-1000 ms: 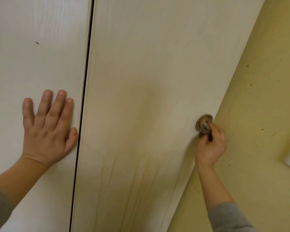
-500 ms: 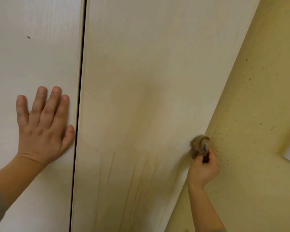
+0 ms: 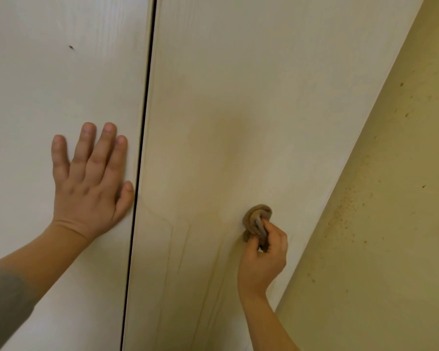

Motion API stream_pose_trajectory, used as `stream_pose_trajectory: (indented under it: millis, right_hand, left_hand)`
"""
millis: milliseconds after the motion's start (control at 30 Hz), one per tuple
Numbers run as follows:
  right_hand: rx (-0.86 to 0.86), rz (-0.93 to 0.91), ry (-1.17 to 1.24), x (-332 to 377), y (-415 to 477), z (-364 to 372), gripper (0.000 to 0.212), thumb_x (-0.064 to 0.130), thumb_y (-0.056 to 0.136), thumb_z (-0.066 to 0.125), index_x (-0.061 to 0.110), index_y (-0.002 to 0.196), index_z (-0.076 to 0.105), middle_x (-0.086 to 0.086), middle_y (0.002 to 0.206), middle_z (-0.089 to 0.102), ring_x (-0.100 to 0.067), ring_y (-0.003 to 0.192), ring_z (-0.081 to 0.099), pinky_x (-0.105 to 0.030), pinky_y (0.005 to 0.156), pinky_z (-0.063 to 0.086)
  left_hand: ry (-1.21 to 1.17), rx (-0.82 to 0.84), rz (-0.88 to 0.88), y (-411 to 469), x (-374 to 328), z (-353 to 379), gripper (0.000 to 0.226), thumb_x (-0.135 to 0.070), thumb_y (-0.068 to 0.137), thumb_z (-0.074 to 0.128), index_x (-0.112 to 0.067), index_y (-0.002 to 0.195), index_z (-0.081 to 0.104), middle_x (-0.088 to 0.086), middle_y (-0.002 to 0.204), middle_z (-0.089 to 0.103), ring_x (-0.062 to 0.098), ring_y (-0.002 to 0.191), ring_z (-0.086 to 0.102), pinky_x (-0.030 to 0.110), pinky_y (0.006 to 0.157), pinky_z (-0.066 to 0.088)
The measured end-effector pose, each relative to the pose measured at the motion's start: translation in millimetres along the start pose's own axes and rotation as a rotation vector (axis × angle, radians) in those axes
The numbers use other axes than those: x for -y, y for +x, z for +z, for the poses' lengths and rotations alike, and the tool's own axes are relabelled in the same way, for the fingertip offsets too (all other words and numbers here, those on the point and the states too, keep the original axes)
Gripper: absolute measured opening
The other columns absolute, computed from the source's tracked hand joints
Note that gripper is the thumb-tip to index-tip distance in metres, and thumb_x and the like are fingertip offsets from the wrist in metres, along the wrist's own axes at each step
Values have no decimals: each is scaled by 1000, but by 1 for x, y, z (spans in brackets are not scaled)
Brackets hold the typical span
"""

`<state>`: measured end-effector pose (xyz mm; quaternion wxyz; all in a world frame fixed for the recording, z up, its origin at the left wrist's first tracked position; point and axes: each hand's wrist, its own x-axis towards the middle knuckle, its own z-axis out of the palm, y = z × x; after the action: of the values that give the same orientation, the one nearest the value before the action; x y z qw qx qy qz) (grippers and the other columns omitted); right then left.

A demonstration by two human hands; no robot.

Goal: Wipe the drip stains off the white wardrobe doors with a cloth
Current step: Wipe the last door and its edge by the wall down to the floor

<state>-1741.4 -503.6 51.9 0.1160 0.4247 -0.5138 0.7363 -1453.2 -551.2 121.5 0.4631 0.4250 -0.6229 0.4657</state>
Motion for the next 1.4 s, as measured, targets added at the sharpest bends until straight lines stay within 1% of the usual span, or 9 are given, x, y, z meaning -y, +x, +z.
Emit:
stream_pose_trajectory:
  millis: [200,333,467,633,800,967,1033,1133,1400]
  right_hand:
    - [107,-69,76,28,-41,22,37,-3,77,58,8,109,72,1,102,62,-6,91,60,-21,70,53]
    - [165,-114,152,49,-61,36,34,2,78,60,7,109,73,1,100,61,-2,91,58,-11,72,49]
    - [221,-164,207,68,-82,56,34,10,78,62,9,111,73,7,100,58,-13,86,62,-32,66,56]
    - [270,-219,207,91,-106,76,37,8,77,64,11,113,73,8,98,53,-24,80,64,-41,65,56]
    - [381,-239,182,100,-111,74,39,2,72,70,11,110,74,4,95,58,-17,81,62,-30,70,53]
    - [691,-388,136,85,-90,41,38,3,74,66,18,107,75,9,94,62,-10,79,62,-19,68,49]
    - [629,-458,107,73,-83,24,39,1,72,65,16,107,75,7,94,63,-11,79,61,-8,69,43]
    - [547,-508,83,60,-66,11,40,-3,73,65,12,109,74,2,97,64,-12,82,60,-4,72,40]
    - [399,-707,156,54,-60,46,35,-5,80,67,6,113,71,-5,107,69,-18,98,62,-26,82,54]
  left_hand:
    - [-4,17,-1,1,0,-3,66,-33,98,33,-4,156,21,14,164,14,29,153,0,55,121,-4]
    - [-63,30,44,0,3,-11,64,-31,99,36,-2,155,25,20,161,22,34,151,10,59,119,3]
    - [-60,47,94,-23,22,-23,61,-26,98,38,1,152,30,21,159,27,37,149,21,61,118,11]
    - [-26,95,86,-52,45,-36,63,-26,96,42,1,152,30,22,158,28,39,148,23,66,116,15]
    - [-22,148,51,-74,51,-46,63,-28,97,41,2,152,30,22,159,28,38,149,22,65,117,13]
    - [-53,183,3,-92,39,-51,62,-28,98,39,2,151,31,22,158,28,39,148,23,65,117,15]
    - [-66,182,-28,-102,29,-49,61,-28,98,39,2,151,31,22,158,29,39,148,24,65,117,16]
    - [-94,166,-87,-110,12,-48,62,-28,97,39,1,151,31,22,158,29,39,148,23,64,117,14]
    - [-170,196,-411,-128,-35,-37,66,-43,96,42,-12,153,34,11,164,19,33,152,10,64,117,12]
